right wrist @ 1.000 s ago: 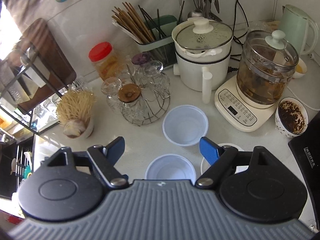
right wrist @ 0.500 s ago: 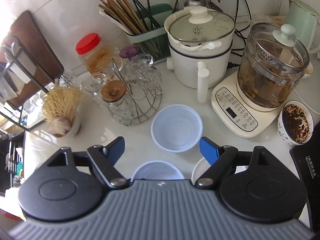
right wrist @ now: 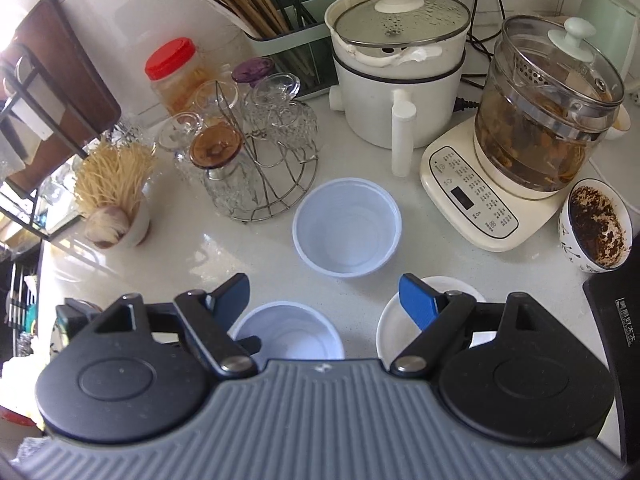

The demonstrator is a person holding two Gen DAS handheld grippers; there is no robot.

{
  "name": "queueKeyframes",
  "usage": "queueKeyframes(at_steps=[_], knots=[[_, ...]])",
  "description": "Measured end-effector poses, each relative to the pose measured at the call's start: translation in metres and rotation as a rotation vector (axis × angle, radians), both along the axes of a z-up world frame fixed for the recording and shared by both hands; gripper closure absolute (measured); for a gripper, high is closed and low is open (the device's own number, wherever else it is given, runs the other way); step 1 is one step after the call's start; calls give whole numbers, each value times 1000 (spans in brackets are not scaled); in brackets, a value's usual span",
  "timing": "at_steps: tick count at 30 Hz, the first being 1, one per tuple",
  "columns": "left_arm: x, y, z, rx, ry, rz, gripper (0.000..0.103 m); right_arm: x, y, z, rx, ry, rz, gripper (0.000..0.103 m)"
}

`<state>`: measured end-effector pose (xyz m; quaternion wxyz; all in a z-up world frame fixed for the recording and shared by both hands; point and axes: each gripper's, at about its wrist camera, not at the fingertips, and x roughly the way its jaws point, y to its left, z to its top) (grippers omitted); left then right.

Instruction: Organize plates and bowls

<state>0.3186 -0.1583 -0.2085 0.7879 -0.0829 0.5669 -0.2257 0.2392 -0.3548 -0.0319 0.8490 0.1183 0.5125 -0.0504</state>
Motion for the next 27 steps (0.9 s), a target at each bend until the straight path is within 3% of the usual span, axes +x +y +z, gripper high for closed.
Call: queueKeyframes(at_steps=[16, 27], knots=[[-17, 66, 1, 48, -7, 102, 97, -16, 24, -2, -5, 1, 12, 20], [-21, 72, -12, 50, -18, 100, 96, -26, 27, -7, -12, 5, 20, 20]])
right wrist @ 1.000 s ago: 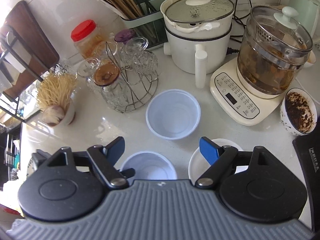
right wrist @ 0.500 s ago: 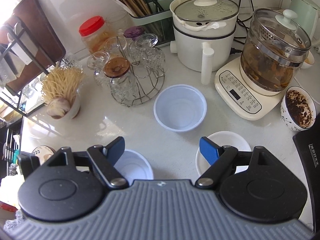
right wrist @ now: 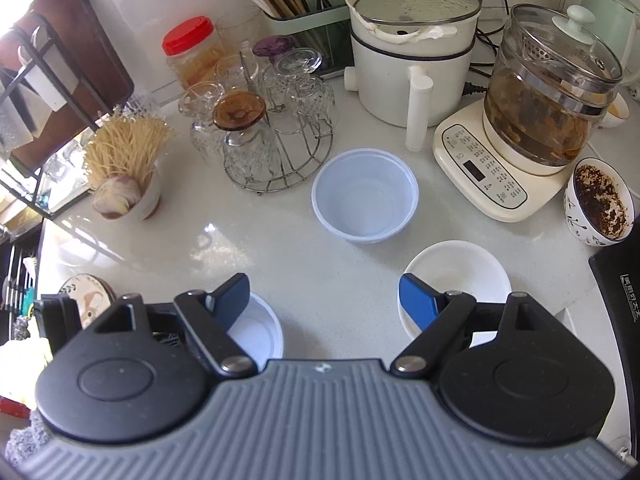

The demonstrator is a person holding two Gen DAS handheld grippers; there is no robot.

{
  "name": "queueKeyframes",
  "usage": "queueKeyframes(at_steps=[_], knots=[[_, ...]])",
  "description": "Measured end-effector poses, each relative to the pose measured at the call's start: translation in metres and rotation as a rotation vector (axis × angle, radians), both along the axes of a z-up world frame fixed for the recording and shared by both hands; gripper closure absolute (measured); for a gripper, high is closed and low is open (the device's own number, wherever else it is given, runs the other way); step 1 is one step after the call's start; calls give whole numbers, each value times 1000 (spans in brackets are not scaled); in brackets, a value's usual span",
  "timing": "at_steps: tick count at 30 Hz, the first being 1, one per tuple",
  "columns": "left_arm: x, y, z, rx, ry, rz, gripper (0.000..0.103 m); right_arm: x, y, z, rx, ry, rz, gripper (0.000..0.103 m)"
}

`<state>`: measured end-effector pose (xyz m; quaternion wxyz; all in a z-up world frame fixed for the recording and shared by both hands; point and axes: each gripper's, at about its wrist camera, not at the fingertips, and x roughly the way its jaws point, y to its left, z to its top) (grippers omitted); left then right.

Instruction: Organize plates and bowls

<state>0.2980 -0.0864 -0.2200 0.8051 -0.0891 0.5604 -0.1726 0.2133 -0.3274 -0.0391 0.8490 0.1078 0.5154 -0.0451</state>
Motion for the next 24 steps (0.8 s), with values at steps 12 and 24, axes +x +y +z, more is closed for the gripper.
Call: queueKeyframes(at_steps=[12, 24], knots=[[-14, 9, 31, 28, -58, 42, 58, -12, -7, 0, 6, -30, 2, 20], [-46, 21, 118, 65, -212, 110, 58, -39, -20, 18, -45, -158, 30, 20]])
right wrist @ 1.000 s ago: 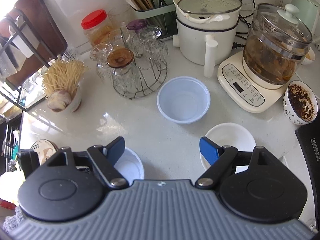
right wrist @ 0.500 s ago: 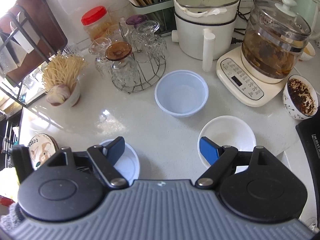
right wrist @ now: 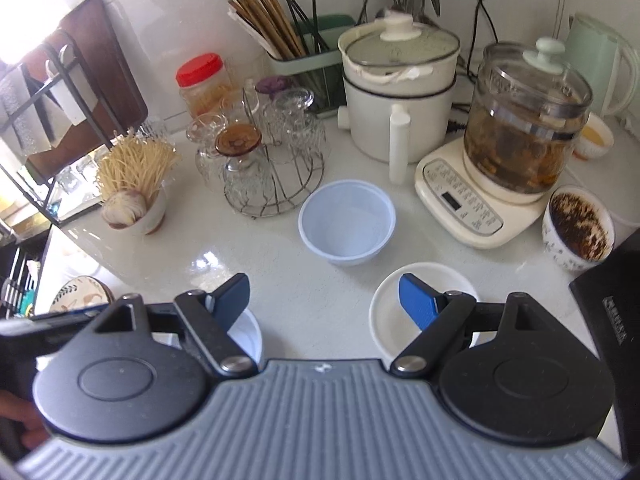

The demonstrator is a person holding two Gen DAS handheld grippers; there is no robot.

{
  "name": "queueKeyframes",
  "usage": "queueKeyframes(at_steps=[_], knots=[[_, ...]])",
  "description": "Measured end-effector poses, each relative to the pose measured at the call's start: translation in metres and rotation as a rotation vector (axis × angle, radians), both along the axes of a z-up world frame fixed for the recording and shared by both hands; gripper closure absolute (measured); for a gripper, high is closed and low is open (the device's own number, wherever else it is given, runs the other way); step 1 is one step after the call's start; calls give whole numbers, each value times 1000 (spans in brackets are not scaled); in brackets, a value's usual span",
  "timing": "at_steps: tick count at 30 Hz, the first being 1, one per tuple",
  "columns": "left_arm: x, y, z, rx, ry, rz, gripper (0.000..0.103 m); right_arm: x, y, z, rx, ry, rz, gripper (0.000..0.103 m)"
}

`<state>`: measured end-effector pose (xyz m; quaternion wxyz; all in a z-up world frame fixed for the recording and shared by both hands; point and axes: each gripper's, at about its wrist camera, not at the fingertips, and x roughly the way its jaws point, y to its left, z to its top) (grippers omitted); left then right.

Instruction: Organize plates and bowls

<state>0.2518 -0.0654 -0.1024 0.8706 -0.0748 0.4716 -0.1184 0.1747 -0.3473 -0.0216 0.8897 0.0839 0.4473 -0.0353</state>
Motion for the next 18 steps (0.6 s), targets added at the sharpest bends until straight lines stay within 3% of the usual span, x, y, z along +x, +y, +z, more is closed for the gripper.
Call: queueKeyframes(at_steps=[4, 11, 18], knots=[[-12, -5, 22, -9, -38, 16, 58, -11, -2, 6, -12, -44, 26, 20], [-32, -9, 50, 2, -108, -12, 58, -31, -8, 11, 67, -107, 31, 20], [-46, -8, 68, -35, -162, -44, 58, -54, 6, 10, -8, -170, -22, 20]])
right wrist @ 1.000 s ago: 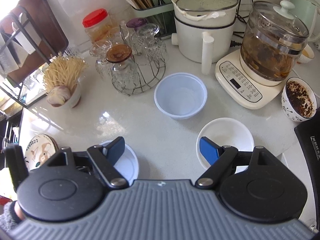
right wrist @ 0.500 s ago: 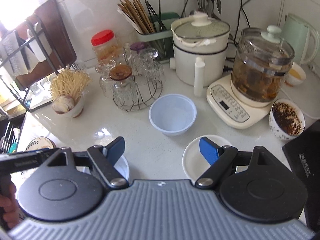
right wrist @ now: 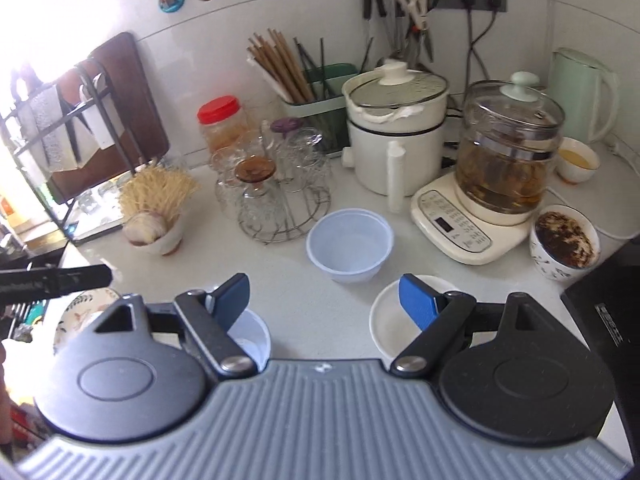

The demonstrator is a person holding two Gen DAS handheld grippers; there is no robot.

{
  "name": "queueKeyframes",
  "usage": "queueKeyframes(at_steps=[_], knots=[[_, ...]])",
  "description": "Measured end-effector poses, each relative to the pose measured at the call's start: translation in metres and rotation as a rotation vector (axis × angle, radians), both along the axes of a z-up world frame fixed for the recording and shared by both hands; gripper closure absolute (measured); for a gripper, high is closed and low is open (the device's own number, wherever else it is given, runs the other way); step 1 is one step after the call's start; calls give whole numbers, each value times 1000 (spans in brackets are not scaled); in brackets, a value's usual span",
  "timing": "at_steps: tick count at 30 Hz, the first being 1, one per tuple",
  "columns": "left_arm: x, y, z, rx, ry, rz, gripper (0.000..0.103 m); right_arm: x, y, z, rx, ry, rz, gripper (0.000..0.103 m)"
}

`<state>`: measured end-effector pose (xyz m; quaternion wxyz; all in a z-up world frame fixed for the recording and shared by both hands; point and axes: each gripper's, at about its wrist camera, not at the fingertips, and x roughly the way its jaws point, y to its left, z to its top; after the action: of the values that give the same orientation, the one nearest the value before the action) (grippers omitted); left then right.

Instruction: Organize plates and bowls

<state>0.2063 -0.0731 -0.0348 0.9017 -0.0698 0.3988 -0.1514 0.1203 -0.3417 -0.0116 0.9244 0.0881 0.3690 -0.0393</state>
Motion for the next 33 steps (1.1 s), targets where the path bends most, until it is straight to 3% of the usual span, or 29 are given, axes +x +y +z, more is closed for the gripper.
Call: queueKeyframes(at_steps=[10, 12, 21, 33], knots=[[-6, -6, 4, -17, -35, -152, 58, -34, 20, -3, -38, -78, -112, 19], [-7, -9, 4, -31, -37, -181, 58, -38, 23, -5, -32, -62, -133, 15], [-14, -14, 4, -72, -33, -293, 58, -54, 40, -1, -43, -51, -174, 15], [-12, -5, -7, -79, 5, -360, 58, -66, 49, -3, -18, -37, -247, 15]])
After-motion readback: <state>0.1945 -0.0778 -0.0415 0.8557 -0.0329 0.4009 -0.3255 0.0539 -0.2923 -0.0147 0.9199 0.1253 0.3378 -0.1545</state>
